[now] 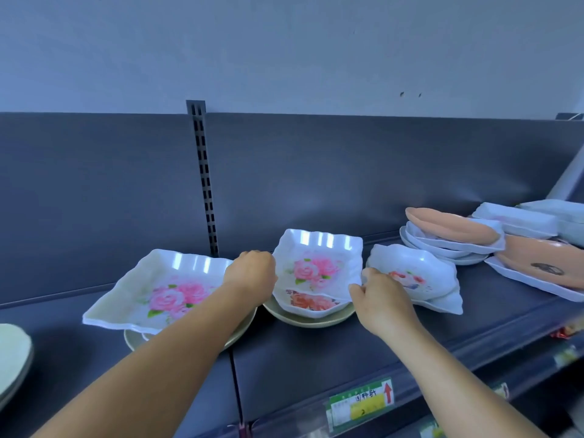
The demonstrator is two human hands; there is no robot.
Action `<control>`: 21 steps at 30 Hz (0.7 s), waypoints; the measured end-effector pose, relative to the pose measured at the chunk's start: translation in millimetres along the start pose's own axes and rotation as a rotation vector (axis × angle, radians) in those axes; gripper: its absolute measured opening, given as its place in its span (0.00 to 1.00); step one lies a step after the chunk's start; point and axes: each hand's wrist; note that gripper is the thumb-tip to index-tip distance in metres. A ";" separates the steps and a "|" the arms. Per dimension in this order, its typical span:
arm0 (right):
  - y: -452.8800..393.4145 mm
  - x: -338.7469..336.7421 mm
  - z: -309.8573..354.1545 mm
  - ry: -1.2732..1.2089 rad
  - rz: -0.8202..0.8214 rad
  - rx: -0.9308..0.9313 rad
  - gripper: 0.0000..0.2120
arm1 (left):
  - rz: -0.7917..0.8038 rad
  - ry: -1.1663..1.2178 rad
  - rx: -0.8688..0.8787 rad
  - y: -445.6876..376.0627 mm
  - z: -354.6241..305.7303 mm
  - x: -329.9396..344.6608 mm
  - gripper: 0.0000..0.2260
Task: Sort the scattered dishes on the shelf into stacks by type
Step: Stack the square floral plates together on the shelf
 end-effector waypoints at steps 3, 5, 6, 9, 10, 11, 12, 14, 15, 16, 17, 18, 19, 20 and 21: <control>-5.1 4.5 -5.3 -0.049 0.010 0.014 0.15 | -0.039 0.034 -0.027 -5.5 -1.1 4.2 0.08; -8.1 6.3 -7.1 -0.072 0.021 0.025 0.13 | -0.052 0.060 -0.046 -9.1 -1.3 7.7 0.07; -9.2 6.4 -6.8 -0.080 0.024 0.035 0.13 | -0.056 0.077 -0.066 -10.8 -0.7 9.3 0.09; -13.1 5.5 -5.5 -0.100 0.022 0.066 0.12 | -0.070 0.164 -0.103 -17.1 3.9 15.1 0.16; -13.4 4.6 -5.7 -0.107 0.016 0.070 0.12 | -0.081 0.198 -0.095 -18.2 5.0 15.7 0.16; -13.4 4.0 -6.7 -0.118 0.001 0.064 0.13 | -0.099 0.234 -0.082 -18.5 5.7 14.9 0.16; -12.3 3.2 -6.9 -0.127 -0.014 0.053 0.13 | -0.122 0.265 -0.068 -17.5 7.0 11.8 0.16; -9.0 0.5 -3.7 -0.149 -0.045 0.020 0.10 | -0.174 0.316 -0.034 -13.5 12.0 -0.3 0.16; -6.5 -0.7 0.5 -0.159 -0.059 -0.001 0.09 | -0.202 0.336 -0.022 -10.2 16.6 -8.0 0.16; -3.2 -1.5 6.0 -0.169 -0.067 -0.023 0.10 | -0.230 0.347 -0.016 -5.9 22.4 -16.5 0.16; 0.3 -1.9 12.5 -0.175 -0.074 -0.049 0.10 | -0.259 0.347 -0.014 -1.1 29.4 -24.5 0.16; 3.5 -1.4 19.6 -0.190 -0.073 -0.070 0.08 | -0.288 0.339 -0.012 3.8 37.5 -31.2 0.16; 7.2 -0.8 27.8 -0.212 -0.074 -0.090 0.06 | -0.313 0.329 -0.009 8.8 46.8 -36.5 0.16; 11.5 -0.1 36.7 -0.238 -0.065 -0.104 0.04 | -0.332 0.319 -0.008 14.3 56.6 -41.3 0.17; 15.8 1.1 45.8 -0.262 -0.053 -0.121 0.04 | -0.346 0.311 -0.013 20.2 66.7 -45.0 0.17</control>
Point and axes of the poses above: each hand's wrist, its own y-axis away from the middle knuckle, its own x-axis out of the palm, z = x × y, and after that the axes turned 6 degrees about y, right-handed
